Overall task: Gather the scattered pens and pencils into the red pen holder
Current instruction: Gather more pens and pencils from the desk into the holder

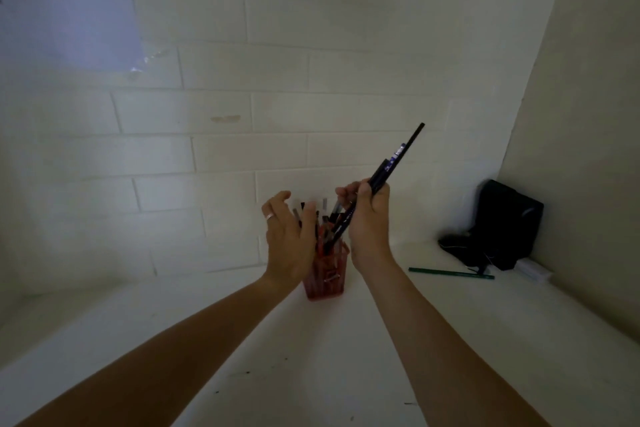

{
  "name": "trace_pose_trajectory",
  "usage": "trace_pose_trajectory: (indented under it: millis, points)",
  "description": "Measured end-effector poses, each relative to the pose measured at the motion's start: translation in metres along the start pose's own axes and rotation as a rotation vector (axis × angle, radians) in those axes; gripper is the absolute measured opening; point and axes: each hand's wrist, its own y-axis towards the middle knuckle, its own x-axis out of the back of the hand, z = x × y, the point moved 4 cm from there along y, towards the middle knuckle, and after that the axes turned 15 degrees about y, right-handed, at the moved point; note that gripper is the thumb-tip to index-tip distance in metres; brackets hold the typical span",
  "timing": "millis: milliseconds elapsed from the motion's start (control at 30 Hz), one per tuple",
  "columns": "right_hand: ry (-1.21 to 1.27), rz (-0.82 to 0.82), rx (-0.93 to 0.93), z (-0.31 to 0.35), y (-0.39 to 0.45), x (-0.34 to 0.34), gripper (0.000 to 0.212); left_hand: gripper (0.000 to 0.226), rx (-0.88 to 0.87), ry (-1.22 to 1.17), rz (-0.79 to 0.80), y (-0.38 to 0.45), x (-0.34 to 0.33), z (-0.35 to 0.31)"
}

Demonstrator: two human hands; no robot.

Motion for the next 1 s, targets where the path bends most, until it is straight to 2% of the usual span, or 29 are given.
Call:
trace_pose_trajectory:
  millis: [67,133,267,433,533,667,767,833,933,1000]
  points:
    - [-0.07,0.011,-0.011,-0.014,-0.003,-0.001,0.016,0.059,-0.005,-0.044,0.09,-0.002,-0.006,0.003]
    - [-0.188,0.023,-0.005,-0.028,-0.006,0.003,0.021,0.057,-0.009,-0.076,0.122,-0.001,-0.01,0.003]
    - [-0.528,0.069,0.064,-0.048,-0.013,0.014,0.047,0.057,-0.019,-0.126,0.134,0.008,-0.017,0.007]
    - [-0.781,0.091,0.053,-0.053,-0.023,0.019,0.038,0.071,-0.041,-0.15,0.213,0.016,-0.022,0.0]
    - [-0.876,0.108,0.07,-0.053,-0.03,0.019,0.044,0.068,-0.087,-0.13,0.215,0.017,-0.021,-0.007]
    - [-0.752,0.132,0.037,-0.055,-0.037,0.016,0.079,0.066,-0.121,-0.145,0.215,0.02,-0.024,-0.018]
    - [-0.749,0.25,0.073,-0.055,-0.038,0.011,0.088,0.068,-0.078,-0.186,0.135,0.026,-0.026,-0.016]
    - [-0.636,0.267,0.059,-0.052,-0.038,0.013,0.096,0.073,-0.072,-0.18,0.106,0.029,-0.026,-0.013]
    - [-0.526,0.281,0.044,-0.055,-0.039,0.019,0.093,0.073,-0.138,-0.153,0.098,0.03,-0.023,-0.015]
    - [-0.553,0.282,0.046,-0.06,-0.039,0.021,0.083,0.062,-0.175,-0.169,0.074,0.031,-0.02,-0.02]
